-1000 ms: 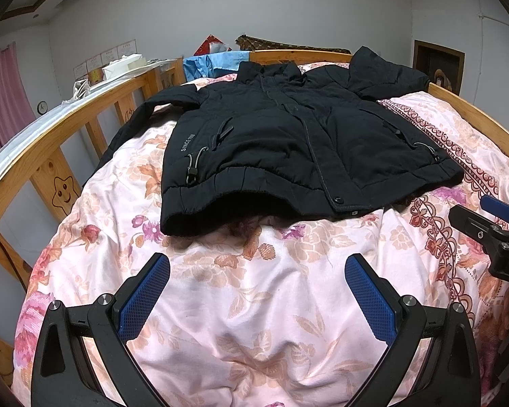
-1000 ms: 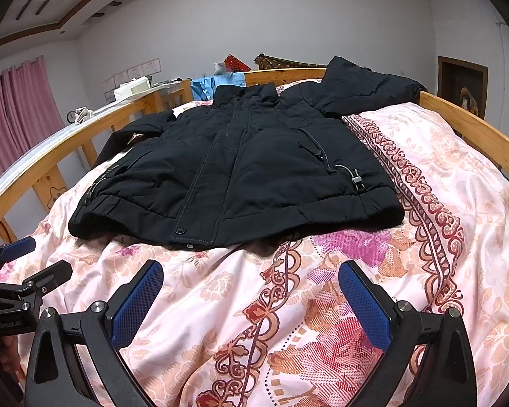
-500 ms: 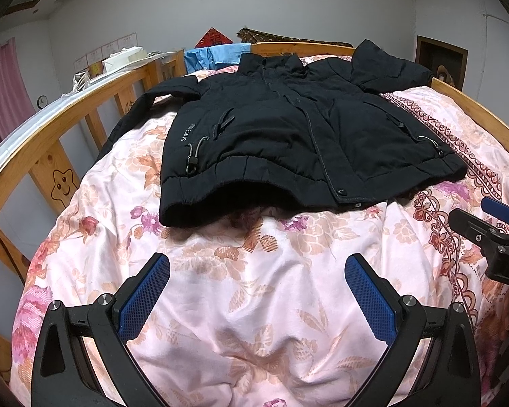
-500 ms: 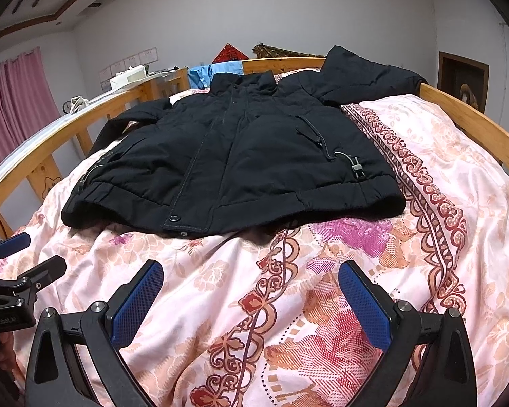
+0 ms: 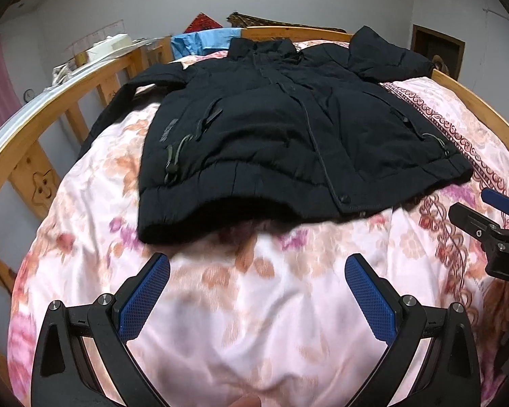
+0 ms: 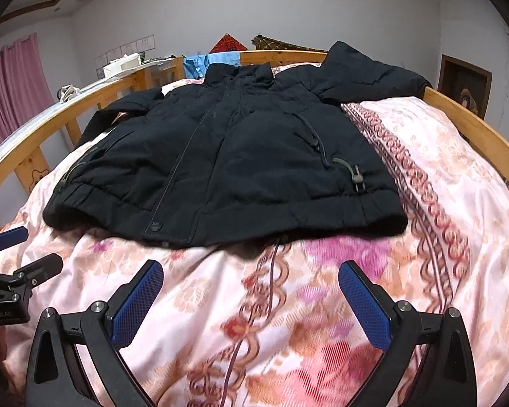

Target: Fold large clothes

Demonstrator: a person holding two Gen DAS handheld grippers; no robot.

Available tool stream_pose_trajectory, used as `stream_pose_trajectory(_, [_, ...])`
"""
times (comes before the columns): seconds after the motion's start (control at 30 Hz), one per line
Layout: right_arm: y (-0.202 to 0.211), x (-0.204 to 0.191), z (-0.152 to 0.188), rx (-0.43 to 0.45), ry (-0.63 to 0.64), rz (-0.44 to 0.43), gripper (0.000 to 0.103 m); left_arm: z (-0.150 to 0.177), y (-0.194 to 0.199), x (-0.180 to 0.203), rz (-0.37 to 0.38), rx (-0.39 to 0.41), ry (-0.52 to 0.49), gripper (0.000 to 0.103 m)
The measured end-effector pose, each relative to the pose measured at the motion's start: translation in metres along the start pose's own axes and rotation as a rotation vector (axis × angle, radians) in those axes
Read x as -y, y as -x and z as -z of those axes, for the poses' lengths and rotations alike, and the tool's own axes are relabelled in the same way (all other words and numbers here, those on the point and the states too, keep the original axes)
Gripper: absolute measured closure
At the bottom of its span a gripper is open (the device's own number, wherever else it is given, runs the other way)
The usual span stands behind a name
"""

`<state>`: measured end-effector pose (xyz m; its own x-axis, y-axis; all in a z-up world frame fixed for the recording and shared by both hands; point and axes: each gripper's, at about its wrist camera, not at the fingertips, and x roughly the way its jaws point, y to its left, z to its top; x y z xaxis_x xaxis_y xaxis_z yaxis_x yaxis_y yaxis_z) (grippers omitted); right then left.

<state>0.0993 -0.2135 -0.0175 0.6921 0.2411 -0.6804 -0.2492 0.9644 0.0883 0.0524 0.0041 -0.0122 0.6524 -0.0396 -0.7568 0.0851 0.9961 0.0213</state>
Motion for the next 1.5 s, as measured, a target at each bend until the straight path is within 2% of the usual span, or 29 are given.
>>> stream_pose_trajectory(0.2, [-0.013,0.011,-0.023,0.004,-0.008,0.012,0.000,-0.033,-0.022,0.005,0.027,-0.026,-0.059,0.002])
stream_pose_trajectory(0.63, [-0.043,0.047,-0.054,-0.008,-0.065,0.071,0.000,-0.073,-0.067,0.003,0.061,-0.085,-0.102,0.002])
stream_pose_trajectory(0.93, [-0.071,0.062,-0.134,-0.087,-0.005,0.013,0.000,-0.131,-0.100,0.010,0.073,-0.167,-0.132,0.002])
stream_pose_trajectory(1.07, [-0.074,0.064,-0.174,-0.092,0.053,0.034,0.000,-0.159,-0.107,0.015,0.069,-0.189,-0.129,0.002])
stream_pose_trajectory(1.2, [-0.077,0.069,-0.204,-0.131,0.027,0.025,0.000,-0.187,-0.109,0.018,0.048,-0.219,-0.103,0.002])
stream_pose_trajectory(1.3, [-0.079,0.075,-0.214,-0.176,-0.003,0.010,0.000,-0.198,-0.114,0.023,0.036,-0.250,-0.083,0.002])
stream_pose_trajectory(1.5, [-0.080,0.104,-0.202,-0.186,-0.080,0.034,0.000,-0.207,-0.131,0.038,0.026,-0.248,-0.031,0.002])
